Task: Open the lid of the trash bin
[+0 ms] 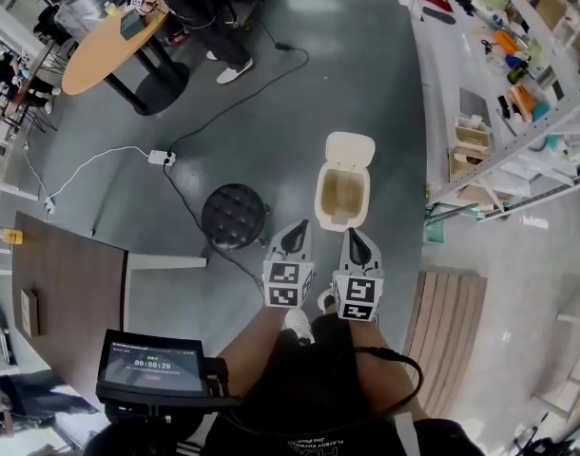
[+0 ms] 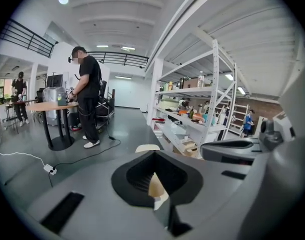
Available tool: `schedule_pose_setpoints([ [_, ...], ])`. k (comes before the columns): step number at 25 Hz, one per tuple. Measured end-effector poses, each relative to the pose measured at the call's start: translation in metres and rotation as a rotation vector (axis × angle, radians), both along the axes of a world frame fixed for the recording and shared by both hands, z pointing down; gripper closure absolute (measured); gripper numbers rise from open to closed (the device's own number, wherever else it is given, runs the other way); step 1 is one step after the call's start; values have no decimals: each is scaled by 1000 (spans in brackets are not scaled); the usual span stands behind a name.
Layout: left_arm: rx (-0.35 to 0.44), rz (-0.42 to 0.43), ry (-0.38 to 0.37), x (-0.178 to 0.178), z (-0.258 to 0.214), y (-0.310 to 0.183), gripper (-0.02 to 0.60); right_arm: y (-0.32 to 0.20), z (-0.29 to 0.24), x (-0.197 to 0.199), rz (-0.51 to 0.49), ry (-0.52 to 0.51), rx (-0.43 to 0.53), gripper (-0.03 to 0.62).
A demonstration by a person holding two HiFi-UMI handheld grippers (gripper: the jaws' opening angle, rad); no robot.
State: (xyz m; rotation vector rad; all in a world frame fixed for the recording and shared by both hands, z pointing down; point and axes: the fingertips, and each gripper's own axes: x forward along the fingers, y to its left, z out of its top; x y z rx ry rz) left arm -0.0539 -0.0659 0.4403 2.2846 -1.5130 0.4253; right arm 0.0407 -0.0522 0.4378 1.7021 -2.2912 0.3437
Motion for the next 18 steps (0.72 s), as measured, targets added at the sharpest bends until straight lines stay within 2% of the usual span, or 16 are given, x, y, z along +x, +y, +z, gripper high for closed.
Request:
schedule_pose_setpoints([
  [4,38,8,21,-5,-22,23,584,26,-26,-17,-9,-4,46,592],
  [10,83,7,50,-20,-53,55,584,59,-56,-22,-27,-2,117,592],
  [14,116,16,56,-30,-66,75,584,83,-64,-29,-38,-58,79,593],
  [18,145,18,69,-44,-80,88,584,103,-74,-34,-8,-104,79,592],
])
